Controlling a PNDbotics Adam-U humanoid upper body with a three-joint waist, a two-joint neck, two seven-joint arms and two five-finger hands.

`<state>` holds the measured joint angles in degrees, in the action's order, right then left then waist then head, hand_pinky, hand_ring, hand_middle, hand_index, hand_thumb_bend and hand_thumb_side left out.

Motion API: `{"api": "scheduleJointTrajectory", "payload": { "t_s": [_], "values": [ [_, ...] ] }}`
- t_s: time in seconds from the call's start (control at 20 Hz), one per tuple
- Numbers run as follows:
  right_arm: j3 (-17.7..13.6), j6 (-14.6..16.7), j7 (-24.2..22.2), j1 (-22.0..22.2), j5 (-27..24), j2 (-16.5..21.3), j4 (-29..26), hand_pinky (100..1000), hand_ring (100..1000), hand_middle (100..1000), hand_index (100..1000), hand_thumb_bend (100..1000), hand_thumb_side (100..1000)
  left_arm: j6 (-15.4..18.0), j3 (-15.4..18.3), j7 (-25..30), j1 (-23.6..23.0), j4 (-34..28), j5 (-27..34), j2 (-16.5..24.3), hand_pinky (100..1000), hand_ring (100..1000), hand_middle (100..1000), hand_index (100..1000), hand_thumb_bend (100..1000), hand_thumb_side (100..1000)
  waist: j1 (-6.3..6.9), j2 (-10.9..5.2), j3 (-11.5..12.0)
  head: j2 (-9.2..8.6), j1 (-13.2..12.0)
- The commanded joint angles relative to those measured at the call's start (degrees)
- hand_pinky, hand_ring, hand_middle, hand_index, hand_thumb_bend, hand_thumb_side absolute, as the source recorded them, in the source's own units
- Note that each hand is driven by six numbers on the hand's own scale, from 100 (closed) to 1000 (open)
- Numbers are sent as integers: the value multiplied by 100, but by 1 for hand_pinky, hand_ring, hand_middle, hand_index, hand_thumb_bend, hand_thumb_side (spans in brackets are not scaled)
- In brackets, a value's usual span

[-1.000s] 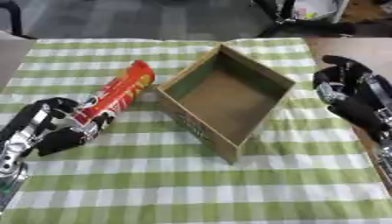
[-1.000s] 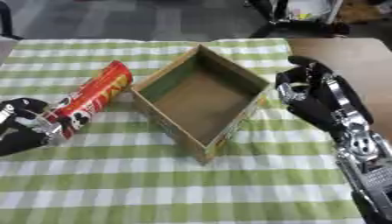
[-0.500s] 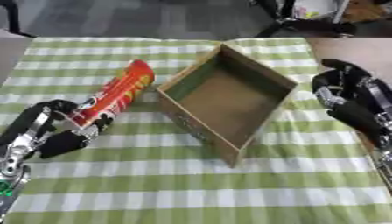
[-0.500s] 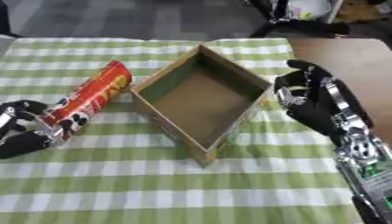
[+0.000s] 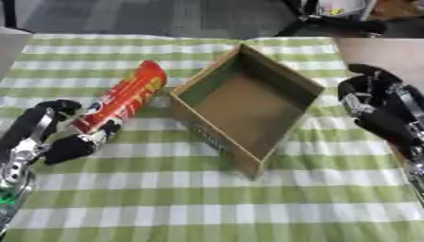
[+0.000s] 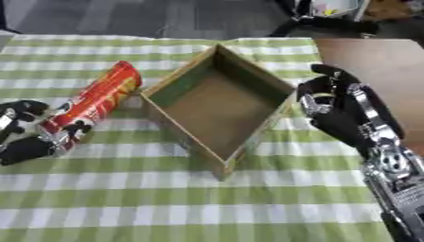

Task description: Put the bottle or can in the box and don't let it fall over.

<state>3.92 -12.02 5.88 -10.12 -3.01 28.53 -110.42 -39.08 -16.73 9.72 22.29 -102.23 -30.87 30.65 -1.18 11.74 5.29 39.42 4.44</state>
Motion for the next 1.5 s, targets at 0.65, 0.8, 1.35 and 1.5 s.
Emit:
{"api": "scheduleJointTrajectory", "payload": {
  "t_s": [0.65, 0.8, 1.35, 1.5],
  "values": [
    [-20, 12, -43, -102, 39, 71, -86, 753, 780, 670, 872, 164, 382, 12, 46, -159, 290, 513, -23, -82, 779, 837, 761, 840, 464, 488, -61, 94, -56, -129, -91],
    [-14, 14, -53, -111, 38, 64, -79, 753, 780, 670, 873, 164, 382, 25, 42, -225, 316, 567, -50, -97, 774, 834, 754, 828, 468, 481, -61, 108, -61, -149, -98],
    [-22, 22, -63, -123, 32, 58, -78, 753, 781, 671, 873, 165, 381, 71, 4, -221, 276, 657, 57, -105, 756, 815, 755, 822, 459, 478, -70, 106, -63, -160, -93],
    [-20, 23, -66, -123, 30, 56, -75, 753, 781, 671, 873, 166, 380, 93, -7, -111, 246, 608, 119, -62, 744, 803, 756, 824, 457, 474, -62, 100, -55, -158, -86]
  ]
}}
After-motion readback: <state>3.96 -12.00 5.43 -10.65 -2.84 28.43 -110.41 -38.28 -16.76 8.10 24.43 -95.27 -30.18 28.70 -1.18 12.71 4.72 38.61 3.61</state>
